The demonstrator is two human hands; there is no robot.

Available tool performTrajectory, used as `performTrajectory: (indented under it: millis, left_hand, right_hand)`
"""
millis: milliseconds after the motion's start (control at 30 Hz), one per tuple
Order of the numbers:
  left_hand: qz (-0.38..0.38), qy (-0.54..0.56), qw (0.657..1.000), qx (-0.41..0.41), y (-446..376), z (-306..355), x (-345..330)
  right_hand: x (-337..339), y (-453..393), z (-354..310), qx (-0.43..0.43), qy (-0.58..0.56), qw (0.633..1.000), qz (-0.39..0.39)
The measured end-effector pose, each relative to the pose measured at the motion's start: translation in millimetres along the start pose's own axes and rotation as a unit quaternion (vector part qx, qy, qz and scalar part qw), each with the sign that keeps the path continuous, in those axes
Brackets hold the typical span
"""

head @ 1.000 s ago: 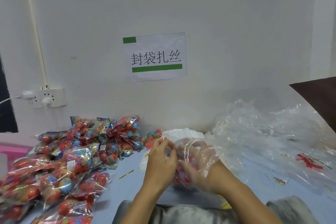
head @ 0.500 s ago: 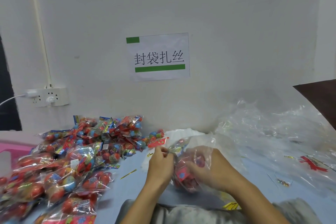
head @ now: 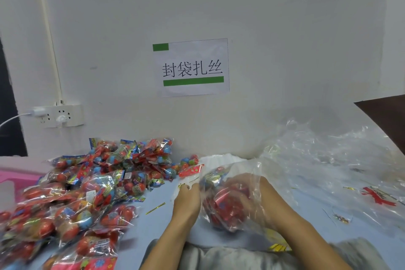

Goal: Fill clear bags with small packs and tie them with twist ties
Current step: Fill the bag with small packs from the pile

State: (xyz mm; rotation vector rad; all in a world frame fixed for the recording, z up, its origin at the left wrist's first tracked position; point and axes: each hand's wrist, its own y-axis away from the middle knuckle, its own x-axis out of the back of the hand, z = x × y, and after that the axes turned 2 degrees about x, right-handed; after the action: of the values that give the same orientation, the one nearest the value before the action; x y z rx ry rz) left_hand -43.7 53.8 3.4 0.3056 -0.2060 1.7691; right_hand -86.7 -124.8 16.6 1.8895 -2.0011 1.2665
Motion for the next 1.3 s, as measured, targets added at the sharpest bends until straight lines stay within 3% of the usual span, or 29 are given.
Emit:
performTrajectory:
  millis: [200, 533, 800, 900, 1000, 1067, 1167, 1300]
  left_hand:
    - [-0.076, 0.022, 0.996, -0.029, 2, 1, -3]
    - [-0.068, 0.110, 0.990, -0.051, 7, 3, -1]
    - [-0.094, 0.104, 0.989, -0.048, 8, 0, 1]
    - [-0.088, 0.133, 0.986, -0.053, 7, 0, 0]
    - [-0.123, 0.177, 0.975, -0.058, 8, 0, 0]
    - [-0.138, 0.187, 0.970, -0.076, 11, 1, 0]
    - [-0.132, 0.177, 0.969, -0.108, 12, 1, 0]
    - [-0.138, 0.201, 0.961, -0.134, 12, 2, 0]
  right_hand:
    - [5, -2, -6, 0.009, -0.044, 0.999, 0.007]
    - [4, -2, -7, 0.038, -0.054, 0.998, 0.016]
    - [8, 0, -5, 0.020, -0.058, 0.997, 0.040]
    - [15, -1, -11, -0.006, -0.053, 0.999, -0.009]
    - [24, 2, -15, -0.002, -0.125, 0.985, -0.117]
    - [24, 4, -14, 0.010, -0.076, 0.986, -0.149]
    - [22, 4, -6, 0.037, -0.040, 0.992, -0.115]
    - [7, -3, 3, 0.076, -0.039, 0.996, -0.013]
